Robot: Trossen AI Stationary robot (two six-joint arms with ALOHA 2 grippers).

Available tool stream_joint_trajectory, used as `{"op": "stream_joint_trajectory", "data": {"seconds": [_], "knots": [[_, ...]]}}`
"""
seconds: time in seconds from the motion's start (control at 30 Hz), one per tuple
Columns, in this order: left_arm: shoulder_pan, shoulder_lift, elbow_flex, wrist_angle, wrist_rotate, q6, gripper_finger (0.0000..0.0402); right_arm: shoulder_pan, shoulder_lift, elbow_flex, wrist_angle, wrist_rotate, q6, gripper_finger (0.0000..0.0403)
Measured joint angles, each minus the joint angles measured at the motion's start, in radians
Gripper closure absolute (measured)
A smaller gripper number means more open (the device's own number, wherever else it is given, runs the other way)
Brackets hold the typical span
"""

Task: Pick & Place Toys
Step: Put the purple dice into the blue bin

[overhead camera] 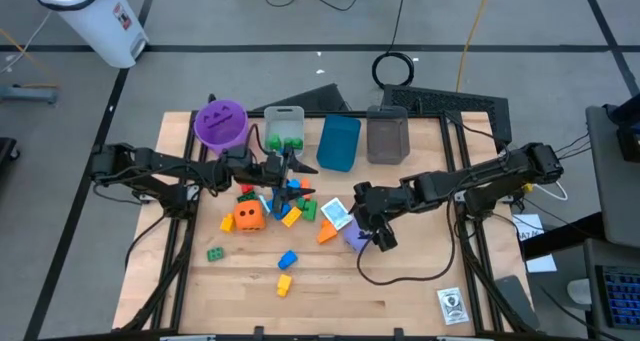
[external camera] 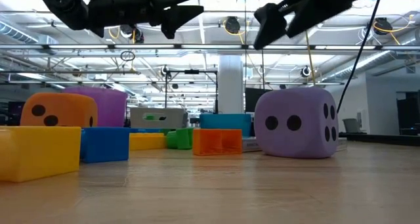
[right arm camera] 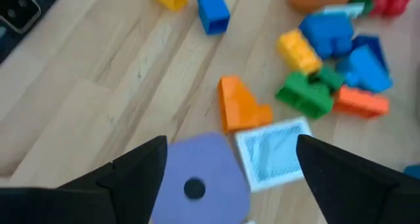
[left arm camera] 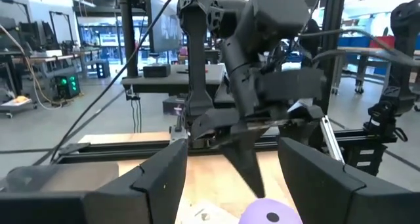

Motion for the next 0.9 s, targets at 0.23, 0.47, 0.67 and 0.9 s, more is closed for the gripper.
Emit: {"op": "stream_joint_trajectory", "data": {"seconds": [0.23, 0.47, 0.67, 0.9], "knots": [[-0.001, 0.0, 0.0, 0.015, 0.001, 0.003, 0.0158, 0.0, -0.009, 0.002, 0.108, 0.0, -0.054, 0.0066], [-0.032, -0.001, 0.0, 0.05, 0.043, -0.034, 0.0158, -0.001, -0.008, 0.002, 0.131, -0.002, 0.175, 0.0068], [-0.06, -0.001, 0.0, 0.056, 0.045, -0.024, 0.0158, -0.001, -0.008, 0.002, 0.139, -0.003, 0.162, 0.0069], [-0.06, -0.008, 0.0, 0.058, 0.045, -0.021, 0.0158, -0.002, -0.008, 0.002, 0.131, -0.003, -0.005, 0.0061]]}}
